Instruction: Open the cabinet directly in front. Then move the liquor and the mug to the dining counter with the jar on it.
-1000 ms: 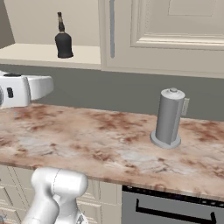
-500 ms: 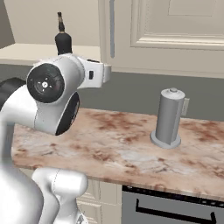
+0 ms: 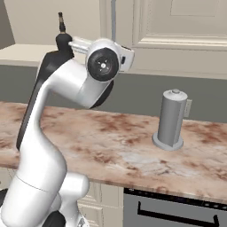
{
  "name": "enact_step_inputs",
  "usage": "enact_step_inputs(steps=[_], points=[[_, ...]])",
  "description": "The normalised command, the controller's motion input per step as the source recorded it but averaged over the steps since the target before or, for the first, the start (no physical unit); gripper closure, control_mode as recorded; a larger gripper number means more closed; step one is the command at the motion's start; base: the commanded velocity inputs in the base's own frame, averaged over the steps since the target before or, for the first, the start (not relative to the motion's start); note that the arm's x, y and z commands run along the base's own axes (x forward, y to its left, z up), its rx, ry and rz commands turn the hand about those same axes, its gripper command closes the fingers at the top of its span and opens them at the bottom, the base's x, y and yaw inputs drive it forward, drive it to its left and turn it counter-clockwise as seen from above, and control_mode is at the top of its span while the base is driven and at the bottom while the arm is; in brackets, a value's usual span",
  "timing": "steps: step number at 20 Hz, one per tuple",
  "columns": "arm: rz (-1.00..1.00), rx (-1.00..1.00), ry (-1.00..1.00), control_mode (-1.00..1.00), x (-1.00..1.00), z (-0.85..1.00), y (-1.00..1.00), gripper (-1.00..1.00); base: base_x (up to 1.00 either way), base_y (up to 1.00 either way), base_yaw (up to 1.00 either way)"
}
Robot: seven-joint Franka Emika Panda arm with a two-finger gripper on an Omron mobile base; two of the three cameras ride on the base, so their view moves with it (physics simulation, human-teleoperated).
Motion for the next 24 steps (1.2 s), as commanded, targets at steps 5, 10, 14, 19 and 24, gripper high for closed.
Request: enact_step_inputs(steps=[5, 10, 14, 19, 24], points=[[-0.01, -0.05, 0.04, -1.00, 0.43, 0.13, 0.03, -1.00, 0.00, 0.00, 0.00], [-0.03, -0.20, 0.01, -1.00, 0.03, 0.00, 0.18, -1.00, 0.00, 0.00, 0.00], [-0.03, -0.08, 0.00, -1.00, 0.06, -0.01, 0.08, -1.00, 0.00, 0.00, 0.00], [-0.27, -0.11, -0.02, -1.00, 0.08, 0.00, 0.27, -1.00, 0.00, 0.00, 0.00], [-0.03, 0.00, 0.00, -1.00, 0.10, 0.00, 0.00, -1.00, 0.00, 0.00, 0.00]])
